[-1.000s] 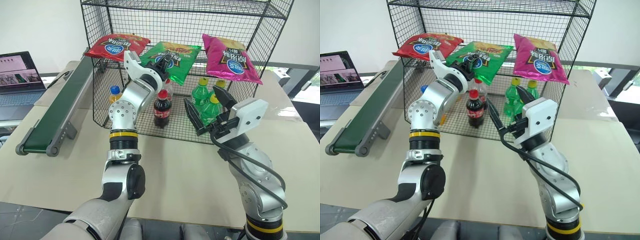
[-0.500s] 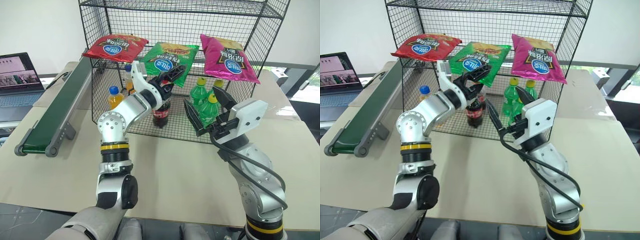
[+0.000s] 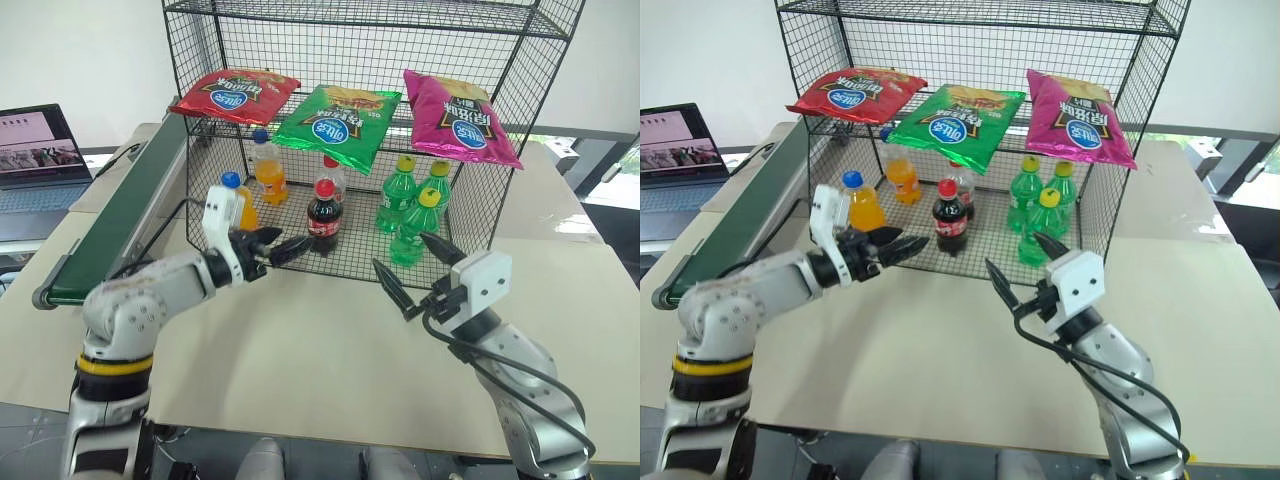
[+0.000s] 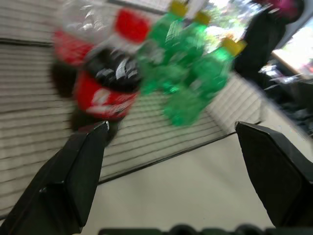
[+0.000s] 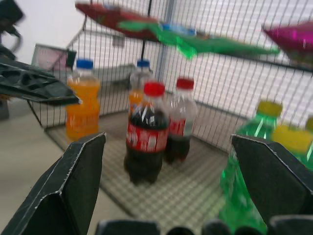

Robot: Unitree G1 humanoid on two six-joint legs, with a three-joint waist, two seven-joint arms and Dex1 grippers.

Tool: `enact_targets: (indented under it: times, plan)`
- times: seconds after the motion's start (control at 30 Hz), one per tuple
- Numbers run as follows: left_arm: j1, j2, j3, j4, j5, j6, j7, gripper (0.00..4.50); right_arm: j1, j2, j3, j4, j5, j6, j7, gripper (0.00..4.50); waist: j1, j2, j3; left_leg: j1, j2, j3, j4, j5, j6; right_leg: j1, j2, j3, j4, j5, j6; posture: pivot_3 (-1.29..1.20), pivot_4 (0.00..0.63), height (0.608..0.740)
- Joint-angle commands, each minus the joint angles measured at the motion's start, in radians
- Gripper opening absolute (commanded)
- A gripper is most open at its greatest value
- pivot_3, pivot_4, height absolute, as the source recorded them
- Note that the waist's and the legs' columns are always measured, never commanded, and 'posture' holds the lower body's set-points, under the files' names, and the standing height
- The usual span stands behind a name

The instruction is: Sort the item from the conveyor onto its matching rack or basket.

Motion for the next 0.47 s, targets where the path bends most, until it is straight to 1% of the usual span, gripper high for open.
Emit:
enact_targets:
  times: [0.03, 0.1, 0.17, 0.23, 0.3, 0.4, 0.47]
  plan:
    - [0.085, 0.0, -0.036, -0.024, 0.215, -0.175, 0.033, 4.43, 0.066, 0.021, -0.033, 0.019, -0.028, -0.046, -0.033, 4.5, 0.0, 0.0, 0.0, 0.0, 0.0, 0.0, 0.0, 0.0, 0.0, 0.0, 0.0, 0.0, 0.0, 0.0, 0.0, 0.0, 0.15, 0.74]
    - [0.147, 0.006, -0.09, 0.005, 0.369, -0.315, 0.036, 4.43, 0.098, 0.022, -0.023, 0.047, -0.07, -0.06, -0.048, 4.5, -0.002, 0.0, 0.0, 0.0, 0.0, 0.0, 0.0, 0.0, 0.001, 0.0, 0.0, 0.001, 0.0, 0.0, 0.0, 0.0, 0.15, 0.74]
    - [0.235, -0.005, -0.136, 0.077, 0.474, -0.451, 0.004, 4.43, 0.124, 0.041, -0.019, 0.081, -0.105, -0.067, -0.084, 4.5, -0.002, 0.0, 0.0, 0.0, 0.0, 0.0, 0.0, -0.001, 0.001, 0.0, 0.0, 0.001, 0.0, 0.0, 0.0, 0.0, 0.15, 0.74]
    - [0.283, -0.037, -0.138, 0.133, 0.508, -0.517, -0.014, 4.43, 0.137, 0.062, -0.025, 0.107, -0.121, -0.071, -0.112, 4.5, -0.004, 0.001, -0.001, 0.0, 0.0, 0.001, 0.0, -0.001, 0.002, 0.0, 0.0, 0.001, 0.0, 0.0, -0.001, 0.0, 0.15, 0.74]
    - [0.291, -0.06, -0.134, 0.159, 0.534, -0.565, -0.028, 4.43, 0.141, 0.069, -0.027, 0.129, -0.143, -0.084, -0.125, 4.5, -0.003, 0.001, -0.001, 0.0, 0.0, 0.001, 0.0, -0.002, 0.003, -0.001, 0.0, 0.001, 0.0, -0.001, -0.001, 0.0, 0.15, 0.74]
    - [0.282, -0.101, -0.126, 0.182, 0.554, -0.582, -0.032, 4.43, 0.141, 0.087, -0.034, 0.168, -0.155, -0.093, -0.144, 4.5, 0.002, 0.0, -0.001, -0.002, 0.0, 0.0, 0.001, -0.002, 0.003, -0.001, 0.0, 0.0, 0.0, -0.001, -0.001, 0.0, 0.15, 0.74]
    - [0.271, -0.111, -0.133, 0.196, 0.568, -0.571, -0.047, 4.43, 0.133, 0.096, -0.036, 0.193, -0.168, -0.102, -0.158, 4.5, 0.002, 0.0, -0.001, -0.001, 0.0, 0.001, 0.001, -0.002, 0.003, 0.0, 0.0, 0.001, 0.0, -0.001, -0.001, 0.0, 0.15, 0.74]
